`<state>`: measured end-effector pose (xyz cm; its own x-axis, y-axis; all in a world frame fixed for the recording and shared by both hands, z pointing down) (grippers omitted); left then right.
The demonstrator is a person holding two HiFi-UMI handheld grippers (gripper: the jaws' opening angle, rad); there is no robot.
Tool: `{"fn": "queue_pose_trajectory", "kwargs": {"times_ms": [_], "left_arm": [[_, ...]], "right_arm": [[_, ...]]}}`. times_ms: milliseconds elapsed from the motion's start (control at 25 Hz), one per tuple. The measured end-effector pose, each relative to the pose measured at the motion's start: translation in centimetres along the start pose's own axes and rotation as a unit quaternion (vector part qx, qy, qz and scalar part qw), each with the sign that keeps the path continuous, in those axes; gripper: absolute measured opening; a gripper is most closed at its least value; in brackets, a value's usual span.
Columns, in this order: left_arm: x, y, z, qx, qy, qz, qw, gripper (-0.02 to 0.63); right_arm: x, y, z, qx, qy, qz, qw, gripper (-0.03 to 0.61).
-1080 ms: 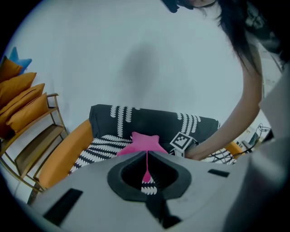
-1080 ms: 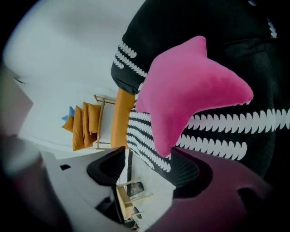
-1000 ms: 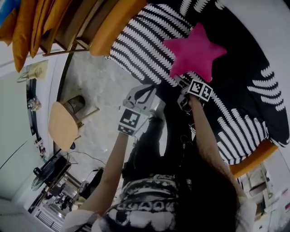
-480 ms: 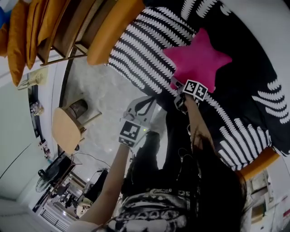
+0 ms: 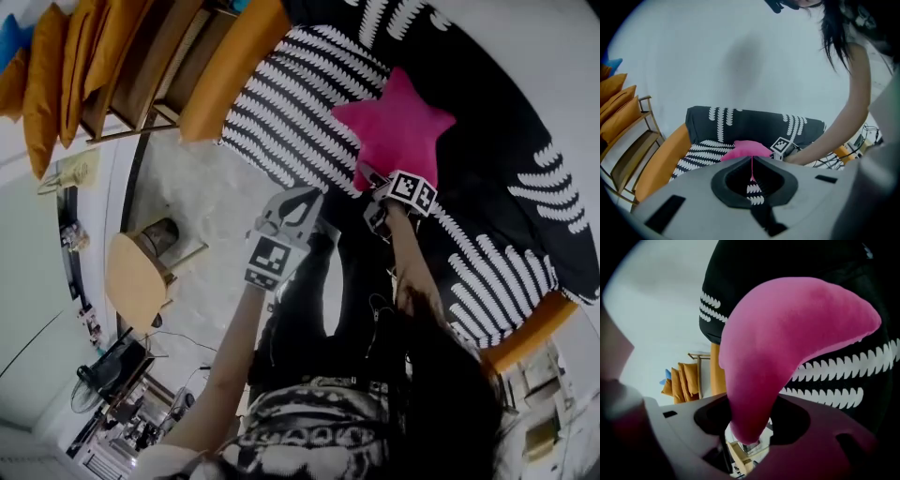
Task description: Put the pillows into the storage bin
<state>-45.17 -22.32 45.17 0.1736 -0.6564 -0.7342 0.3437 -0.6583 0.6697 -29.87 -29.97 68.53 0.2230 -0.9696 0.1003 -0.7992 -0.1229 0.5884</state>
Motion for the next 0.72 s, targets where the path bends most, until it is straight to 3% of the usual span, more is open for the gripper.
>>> {"fn": "queue_pose_trajectory", "kwargs": {"times_ms": [280,560,720], "left_arm": [[0.6,-2.4,-3.1,-0.041,0.031,-0.009,0.9986,0.006],[-0.6,-6.8,-3.9,-0.094,0.073,-0.024,0.9926,0.006],[-2.0,-9.9,-3.5,-0.121,0.116,-0.03,0.9854,0.006]], "right_arm": [[-3.5,-6.1,2.6,0.047,0.019,-0.02,0.999,0.207],[-12.3,-10.3,5.1,0.09,0.078,-0.071,0.99,0.204],[-16.8,-11.6,6.7,0.109,0.09,-0.111,0.984,0.202]]}}
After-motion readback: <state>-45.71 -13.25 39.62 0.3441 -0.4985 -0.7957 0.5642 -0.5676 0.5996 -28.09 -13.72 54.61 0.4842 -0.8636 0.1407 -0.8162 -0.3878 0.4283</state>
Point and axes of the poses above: the fingertips, and each gripper's own axes: y forward along the fingers, z to its left, x out of its top, the point moved 7 cm from there along -y, backward along the fingers
